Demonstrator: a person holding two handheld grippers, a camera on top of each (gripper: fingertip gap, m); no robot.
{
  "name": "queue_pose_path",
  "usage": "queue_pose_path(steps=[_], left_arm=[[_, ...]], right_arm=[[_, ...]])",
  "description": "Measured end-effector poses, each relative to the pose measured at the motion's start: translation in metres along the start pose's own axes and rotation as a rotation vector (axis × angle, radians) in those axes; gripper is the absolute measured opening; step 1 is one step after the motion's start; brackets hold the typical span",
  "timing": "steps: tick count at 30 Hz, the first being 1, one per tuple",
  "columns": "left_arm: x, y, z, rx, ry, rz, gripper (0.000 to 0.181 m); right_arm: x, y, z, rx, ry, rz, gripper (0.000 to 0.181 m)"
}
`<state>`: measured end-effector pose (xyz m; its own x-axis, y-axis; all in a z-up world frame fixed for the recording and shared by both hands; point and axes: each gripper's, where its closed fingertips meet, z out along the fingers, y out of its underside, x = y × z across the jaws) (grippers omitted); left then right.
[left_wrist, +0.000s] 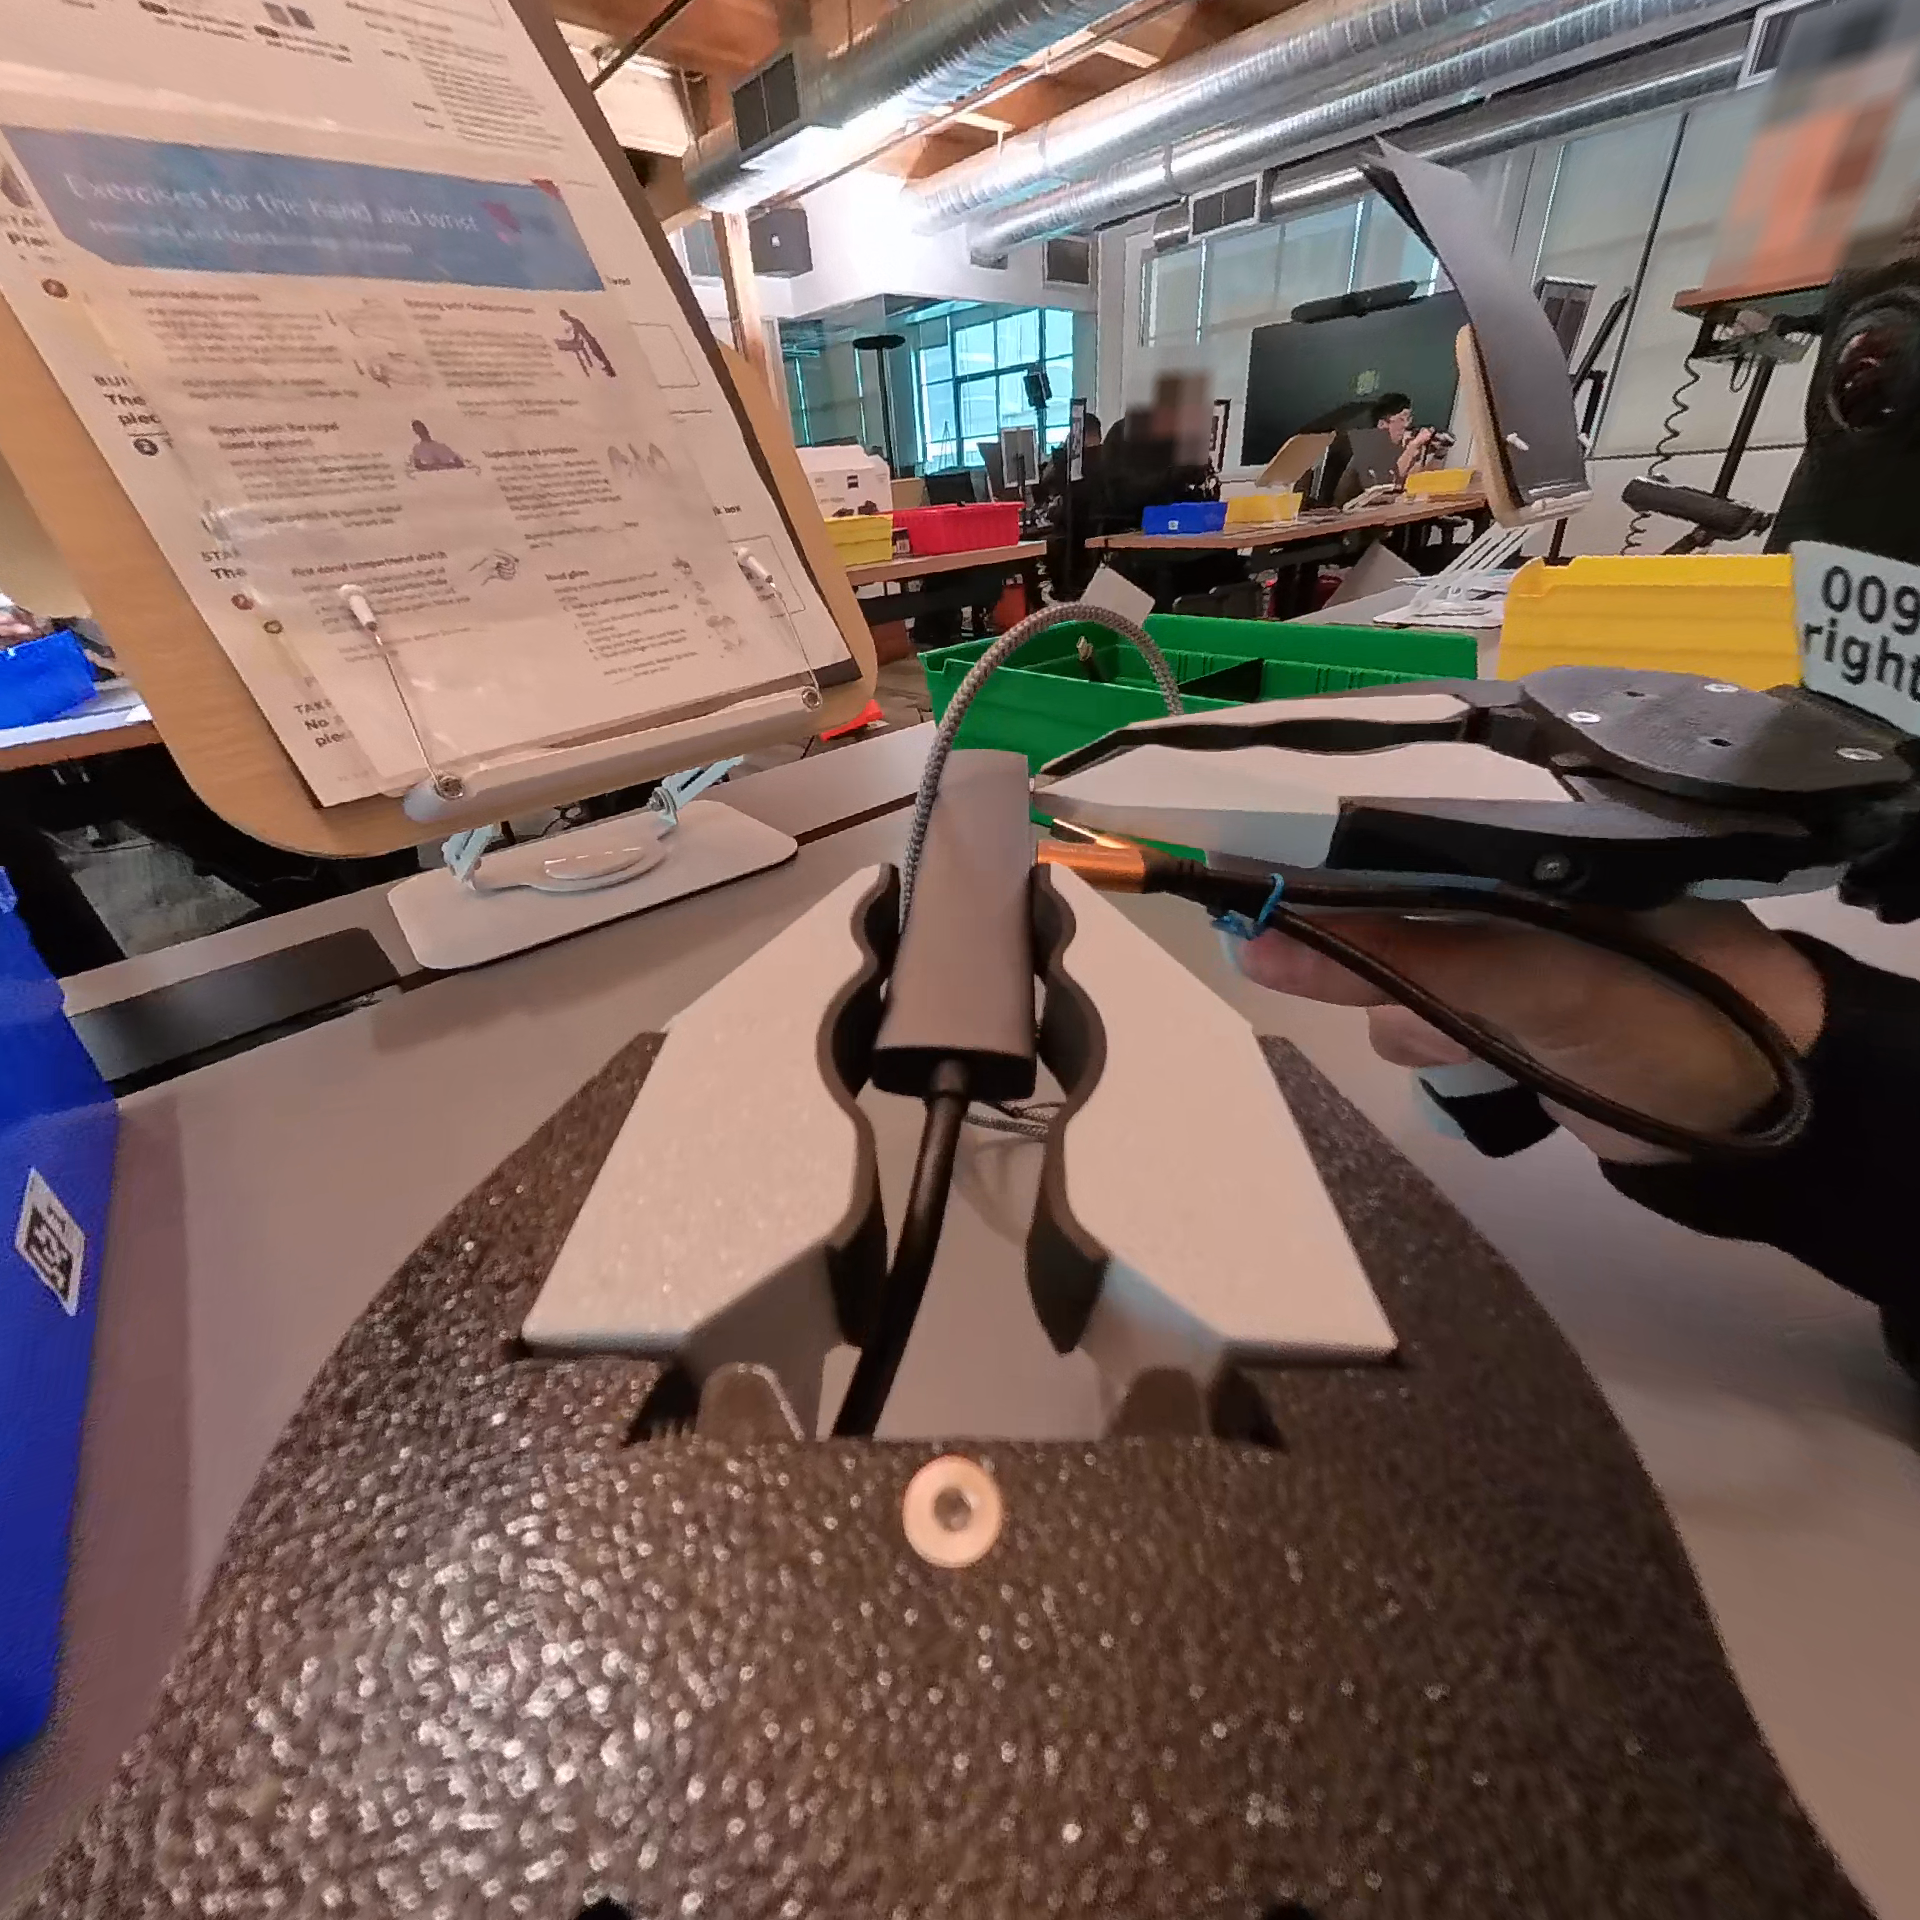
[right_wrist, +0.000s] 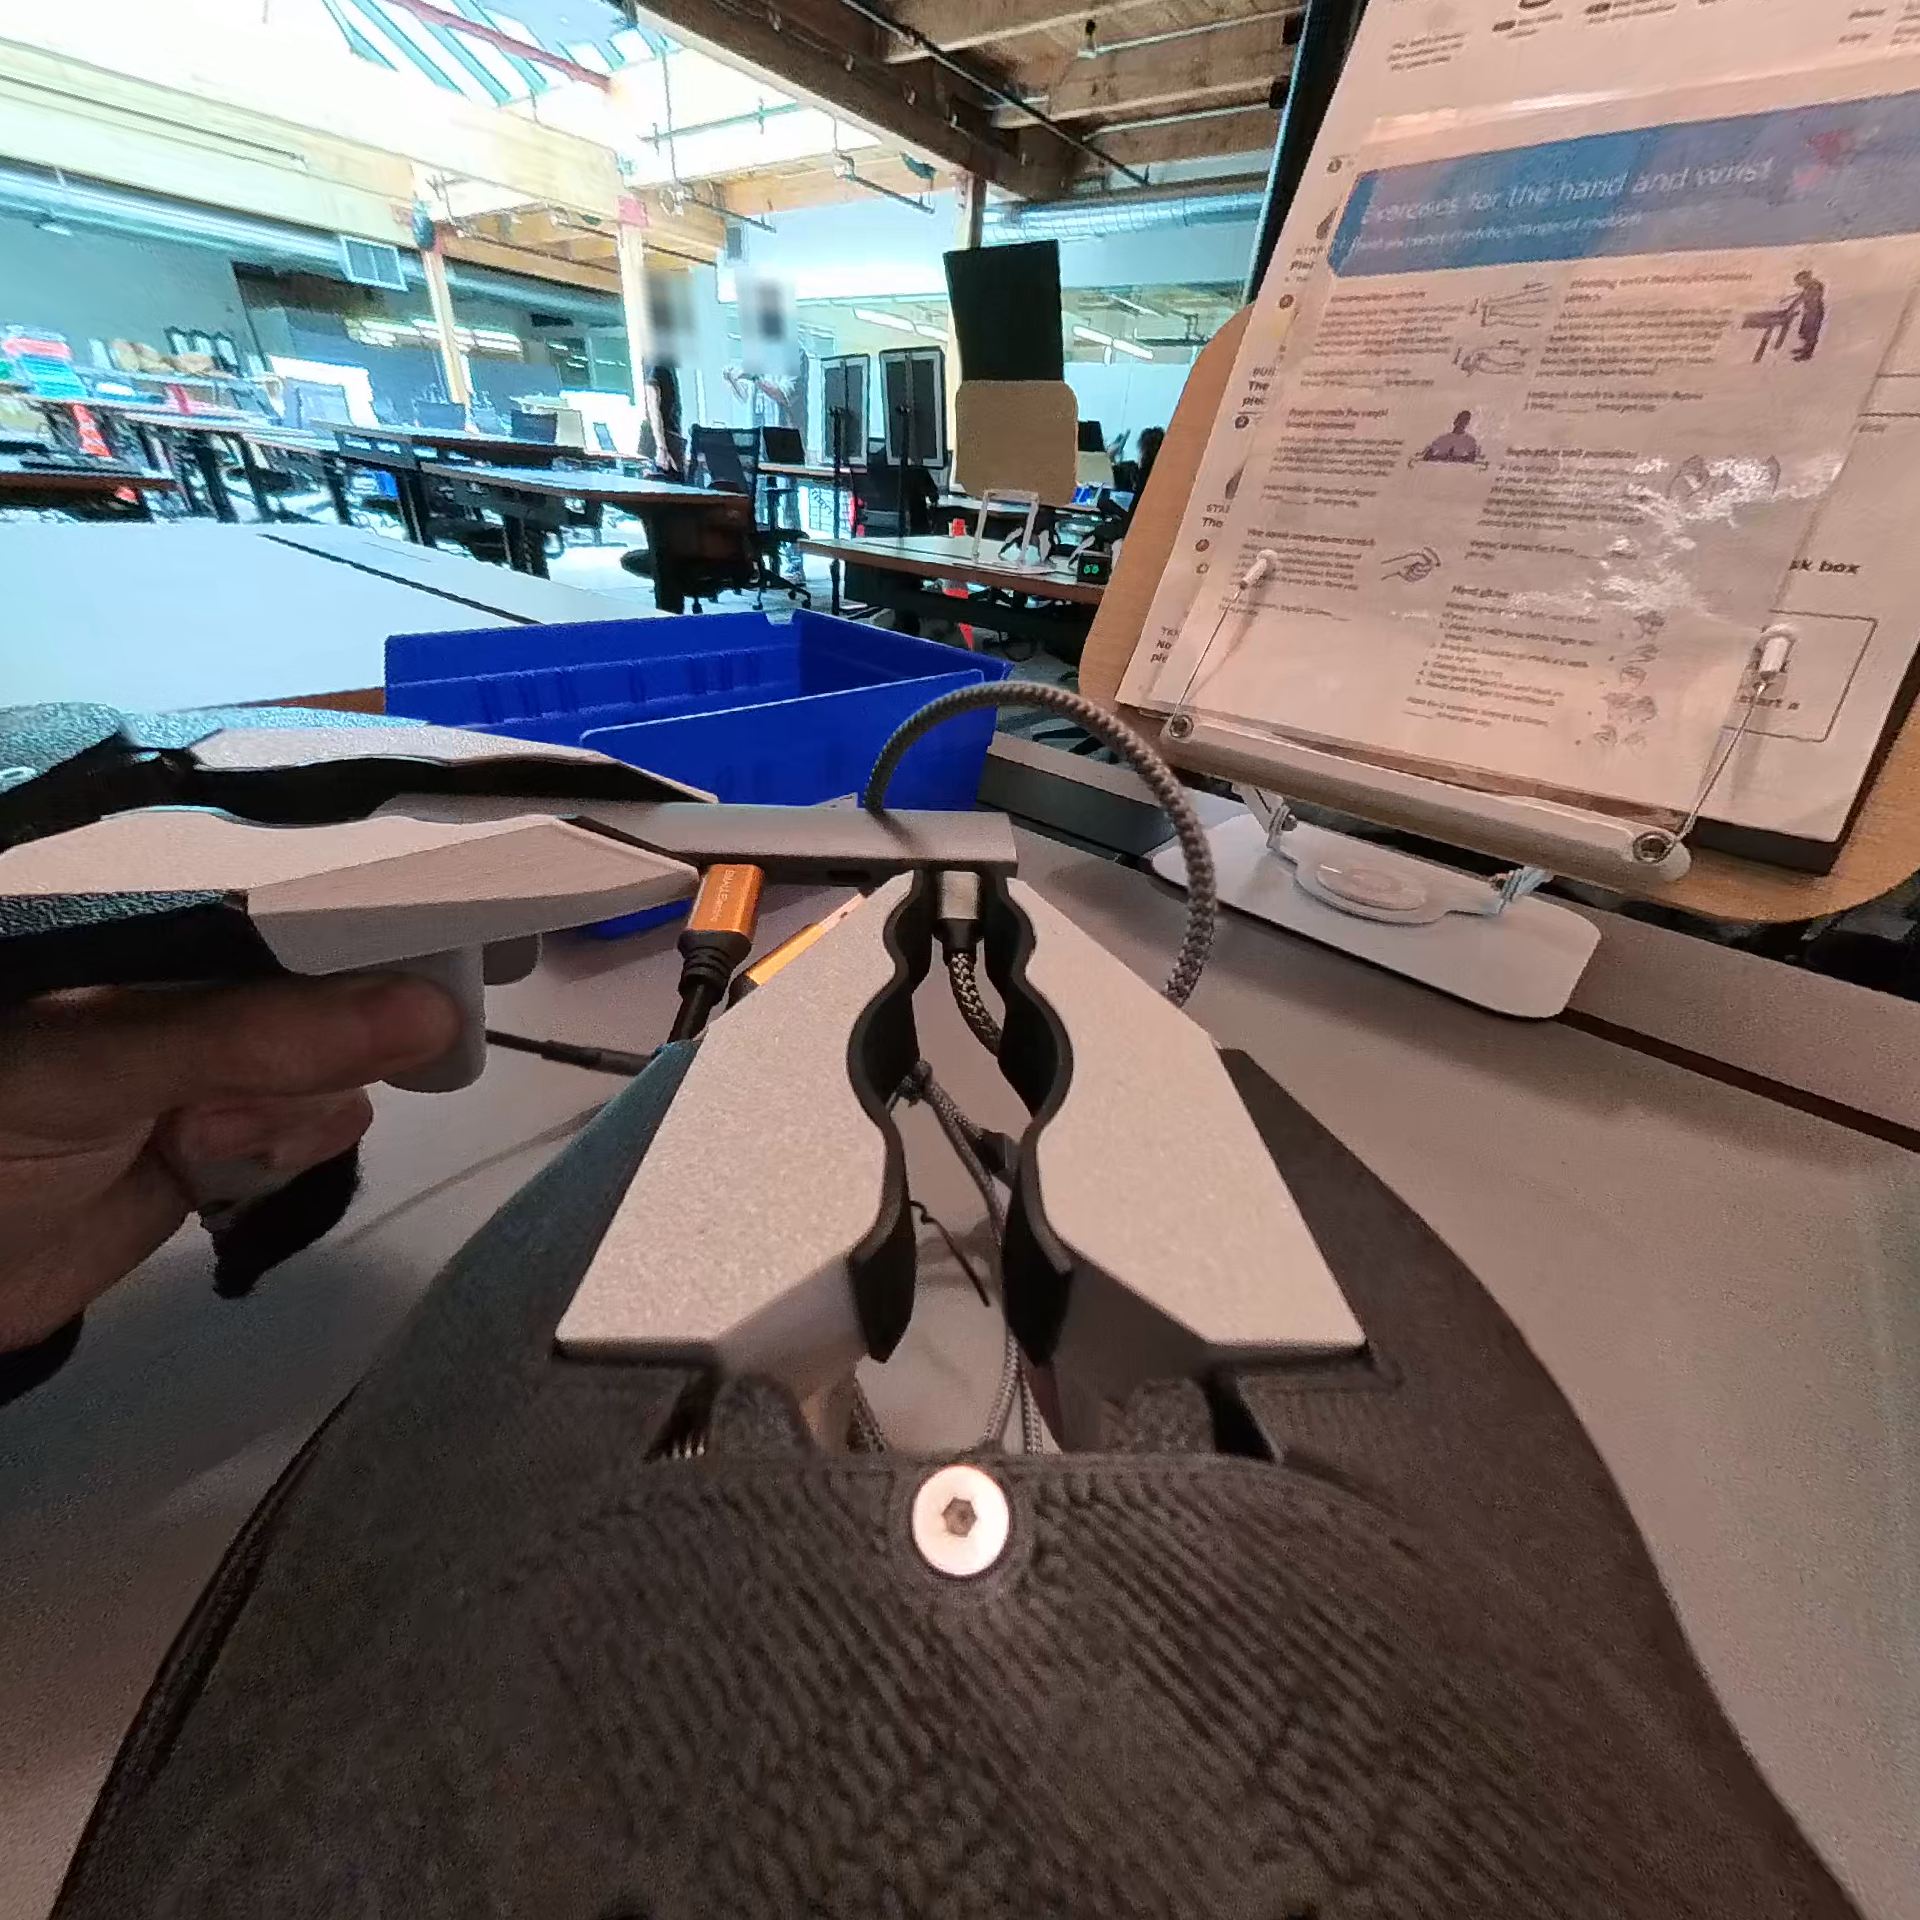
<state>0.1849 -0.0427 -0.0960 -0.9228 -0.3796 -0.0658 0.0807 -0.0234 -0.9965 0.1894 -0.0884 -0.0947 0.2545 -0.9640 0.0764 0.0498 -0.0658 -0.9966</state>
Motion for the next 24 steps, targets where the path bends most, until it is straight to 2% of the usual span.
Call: queue_pose_path(steps=[4, 5, 6, 7, 8, 9, 10, 12, 15, 19, 24], left_arm=[[0.002, 0.000, 0.001, -0.011, 0.008, 0.002, 0.023], [-0.010, 0.001, -0.001, -0.017, -0.075, -0.008, 0.022], [-0.040, 0.001, -0.010, -0.008, -0.214, 0.023, 0.021], [-0.068, 0.003, -0.022, -0.006, -0.264, -0.057, 0.021], [-0.087, -0.003, -0.033, 0.029, -0.259, -0.153, 0.021], [-0.093, -0.013, -0.041, 0.074, -0.228, -0.153, 0.021], [-0.090, -0.019, -0.043, 0.094, -0.196, -0.128, 0.021], [-0.061, -0.021, -0.032, 0.101, -0.050, -0.073, 0.021], [-0.024, 0.006, -0.014, -0.049, 0.117, 0.015, 0.021], [0.019, 0.001, -0.011, -0.018, 0.340, 0.023, 0.021], [0.024, -0.004, -0.018, 0.017, 0.393, 0.037, 0.021]], right_arm=[[0.001, 0.001, -0.003, -0.023, -0.005, 0.007, 0.010], [0.003, 0.001, -0.007, -0.020, -0.007, -0.009, 0.010], [0.006, 0.000, -0.015, -0.021, -0.002, -0.031, 0.009], [0.007, 0.001, -0.022, -0.031, -0.022, -0.031, 0.009], [0.009, 0.004, -0.028, -0.041, -0.040, -0.006, 0.009], [0.016, 0.003, -0.031, -0.017, -0.026, 0.022, 0.009], [0.026, 0.005, -0.032, 0.002, -0.003, 0.063, 0.009], [0.035, 0.000, -0.032, 0.055, 0.013, 0.118, 0.009], [0.033, -0.028, -0.032, 0.087, 0.024, 0.046, 0.009], [0.055, -0.062, -0.025, 0.075, 0.084, -0.008, 0.009], [0.079, -0.114, -0.034, 0.106, 0.120, -0.161, 0.009]])
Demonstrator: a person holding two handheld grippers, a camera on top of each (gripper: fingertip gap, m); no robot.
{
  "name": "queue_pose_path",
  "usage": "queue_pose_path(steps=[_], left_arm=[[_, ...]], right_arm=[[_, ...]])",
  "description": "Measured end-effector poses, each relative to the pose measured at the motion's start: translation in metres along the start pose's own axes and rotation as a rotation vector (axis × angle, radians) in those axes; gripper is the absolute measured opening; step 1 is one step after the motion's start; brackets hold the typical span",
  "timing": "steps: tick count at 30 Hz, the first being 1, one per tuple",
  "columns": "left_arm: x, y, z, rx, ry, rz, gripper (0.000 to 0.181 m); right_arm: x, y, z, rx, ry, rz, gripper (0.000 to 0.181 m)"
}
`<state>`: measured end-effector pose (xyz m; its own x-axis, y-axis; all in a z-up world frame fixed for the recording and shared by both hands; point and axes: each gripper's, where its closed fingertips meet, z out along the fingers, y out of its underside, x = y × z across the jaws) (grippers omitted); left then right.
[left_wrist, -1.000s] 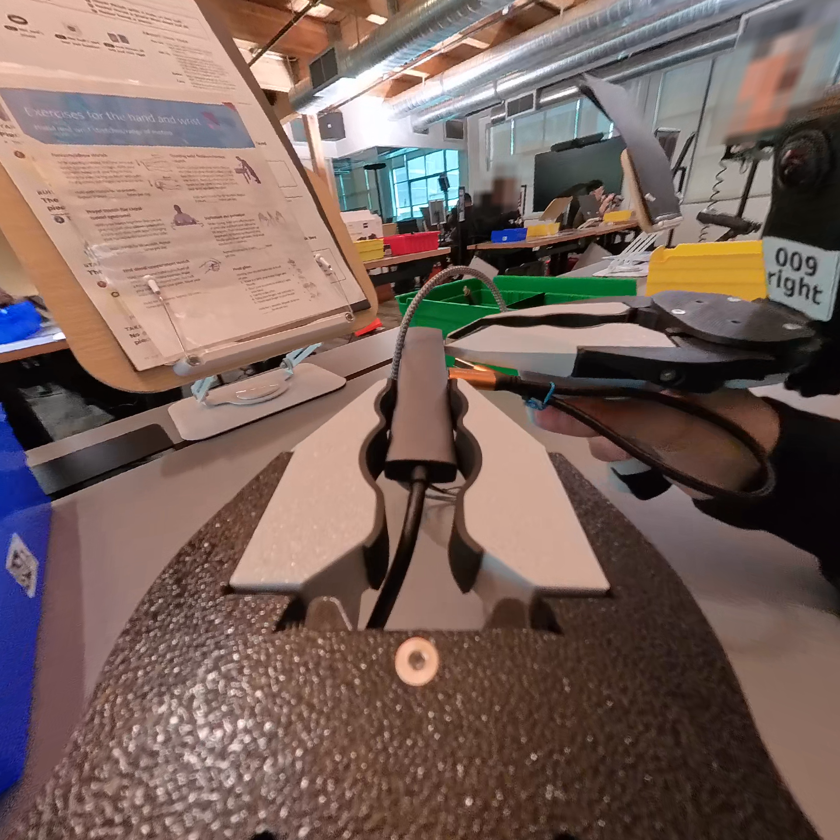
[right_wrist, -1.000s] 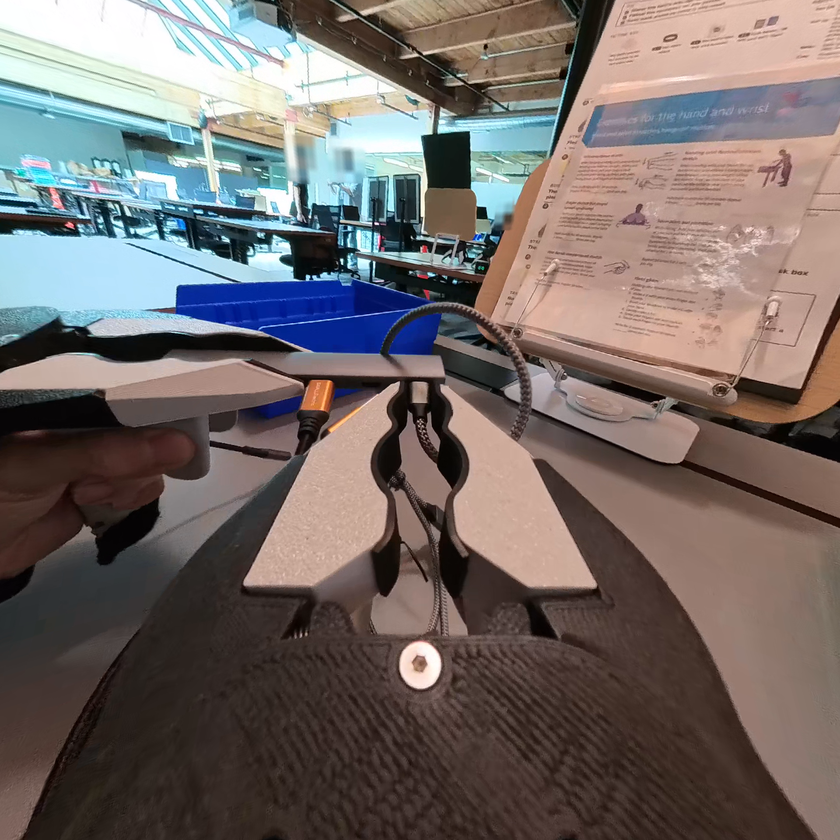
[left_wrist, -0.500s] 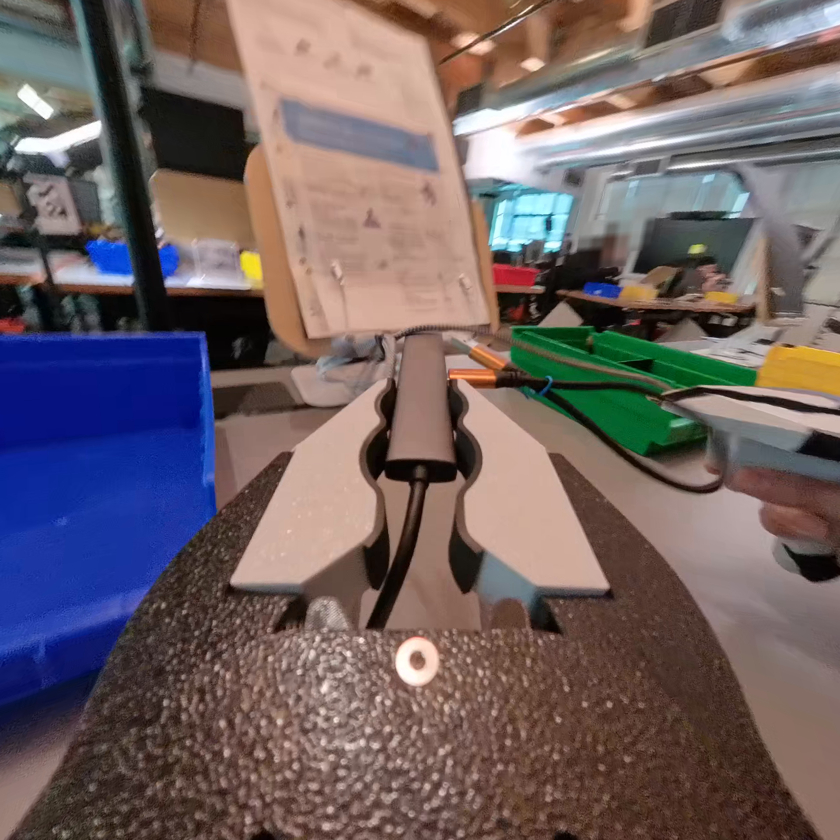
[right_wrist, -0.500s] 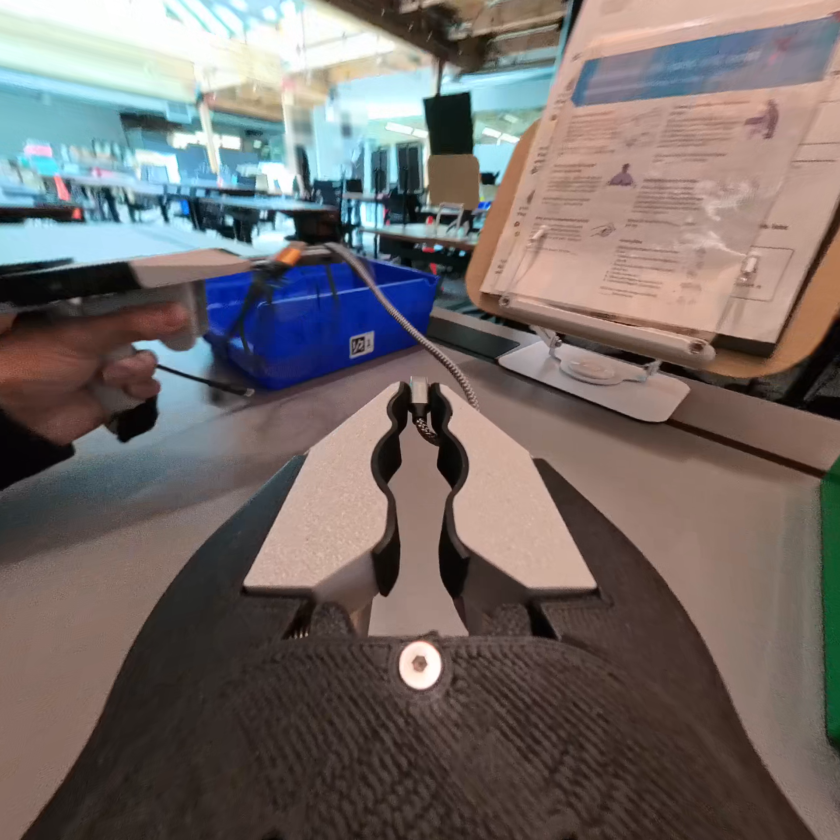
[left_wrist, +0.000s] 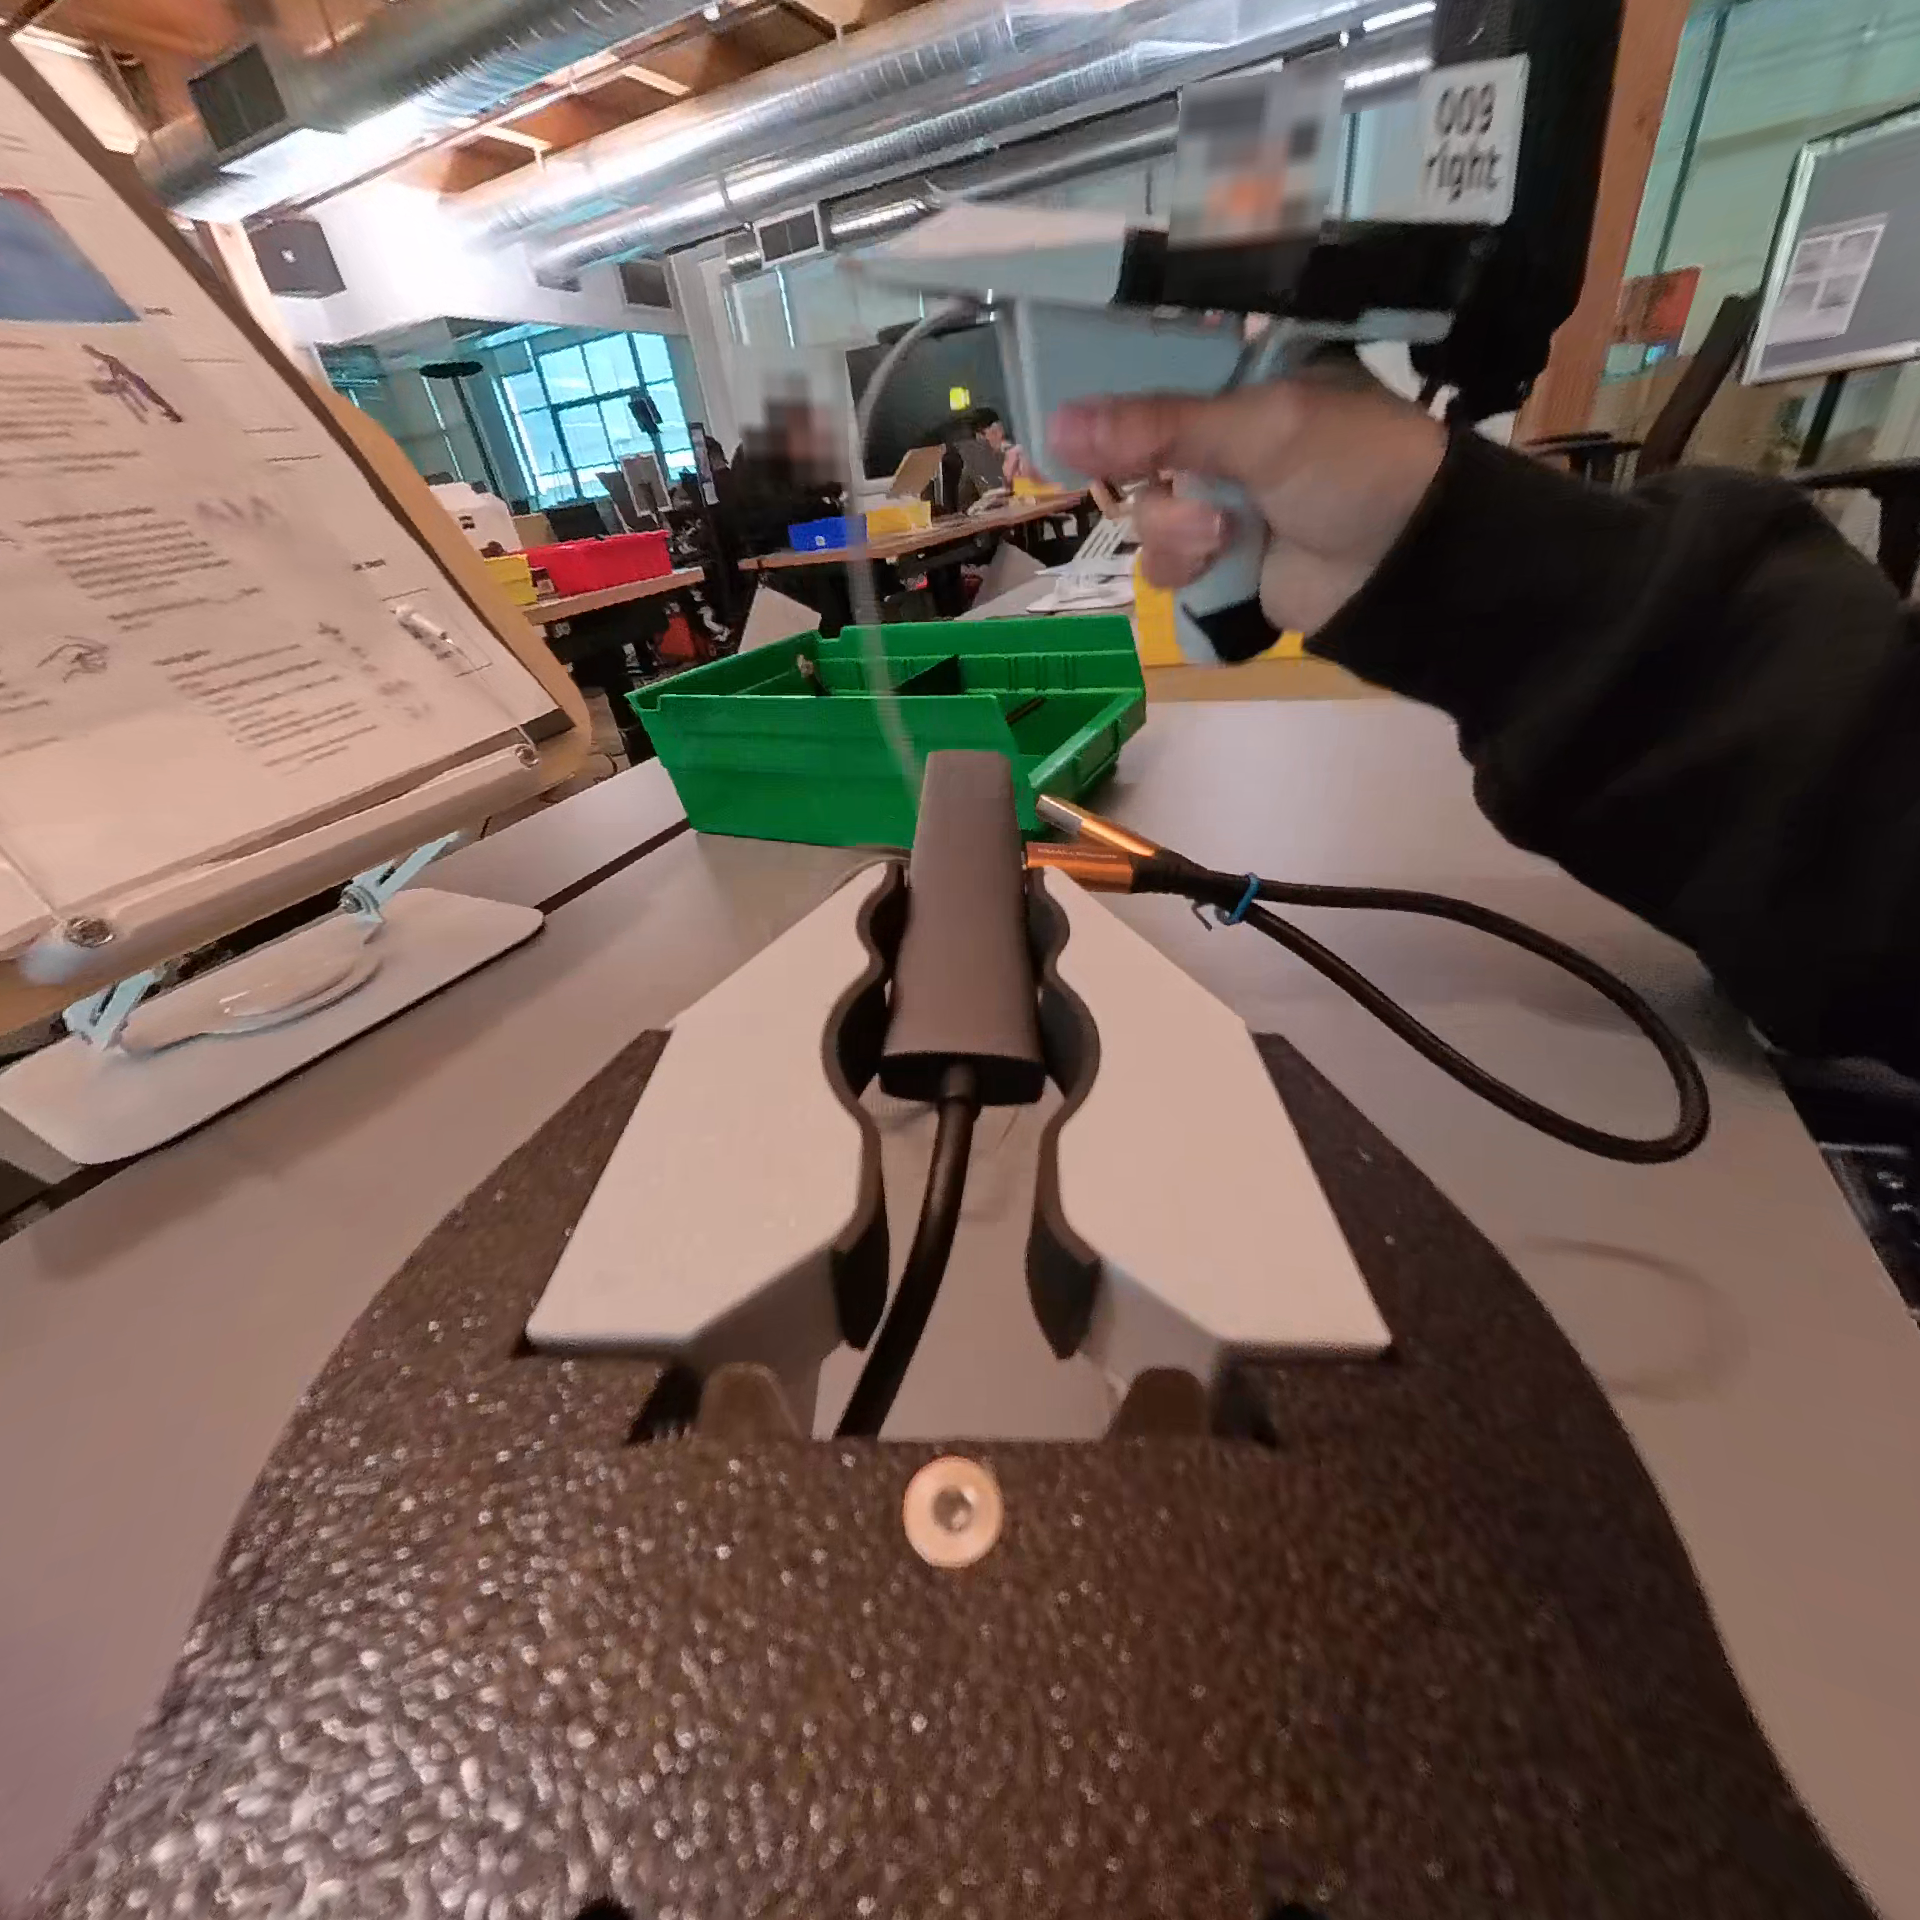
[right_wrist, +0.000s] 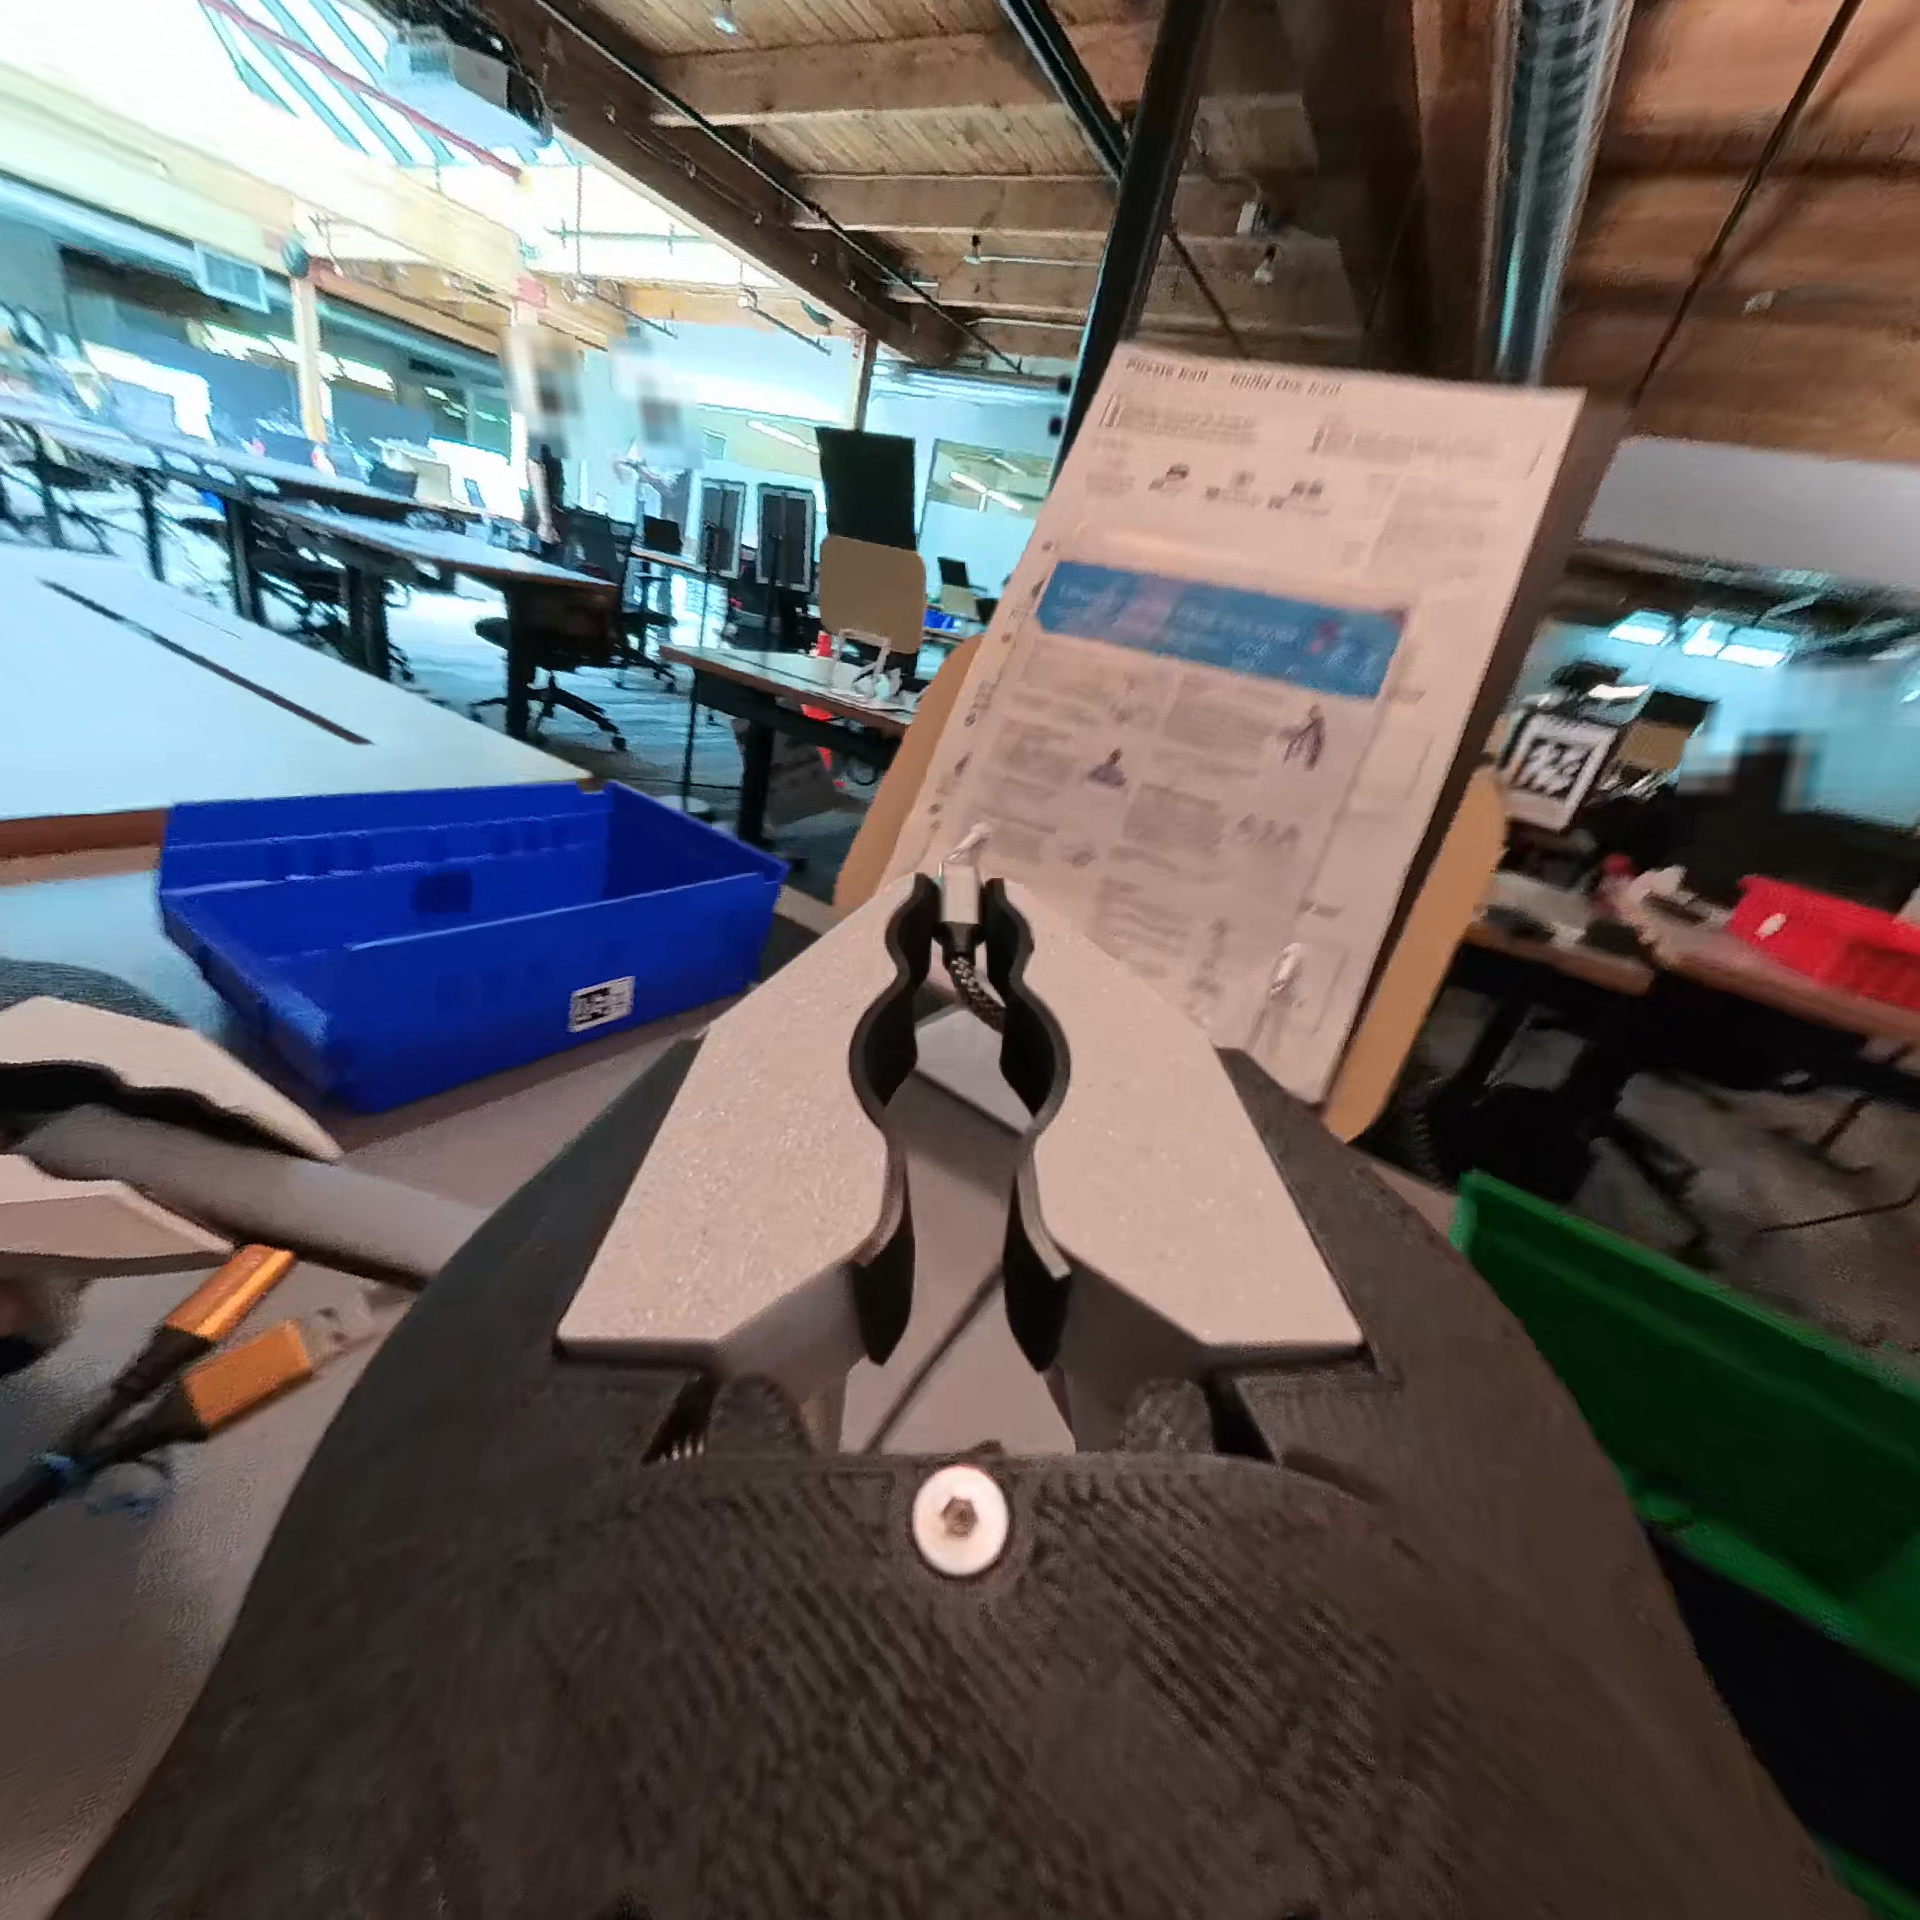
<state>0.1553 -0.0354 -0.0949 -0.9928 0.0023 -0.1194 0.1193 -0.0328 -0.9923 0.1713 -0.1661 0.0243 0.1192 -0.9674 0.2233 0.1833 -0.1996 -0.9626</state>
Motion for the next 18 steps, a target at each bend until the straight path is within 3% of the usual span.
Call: queue_pose_path(steps=[8, 12, 14, 18], left_arm=[[-0.012, -0.002, -0.008, 0.045, -0.020, -0.075, 0.021], [-0.010, 0.002, -0.006, 0.031, -0.016, -0.074, 0.021], [-0.010, 0.002, -0.006, 0.032, -0.017, -0.074, 0.021], [-0.011, 0.003, -0.006, 0.030, -0.021, -0.080, 0.021]], right_arm=[[0.098, -0.077, -0.026, -0.091, 0.101, -0.244, 0.009], [0.142, -0.091, -0.030, -0.180, 0.128, -0.306, 0.009], [0.169, -0.084, -0.030, -0.244, 0.152, -0.333, 0.009], [0.201, -0.028, -0.038, -0.405, 0.095, -0.207, 0.009]])
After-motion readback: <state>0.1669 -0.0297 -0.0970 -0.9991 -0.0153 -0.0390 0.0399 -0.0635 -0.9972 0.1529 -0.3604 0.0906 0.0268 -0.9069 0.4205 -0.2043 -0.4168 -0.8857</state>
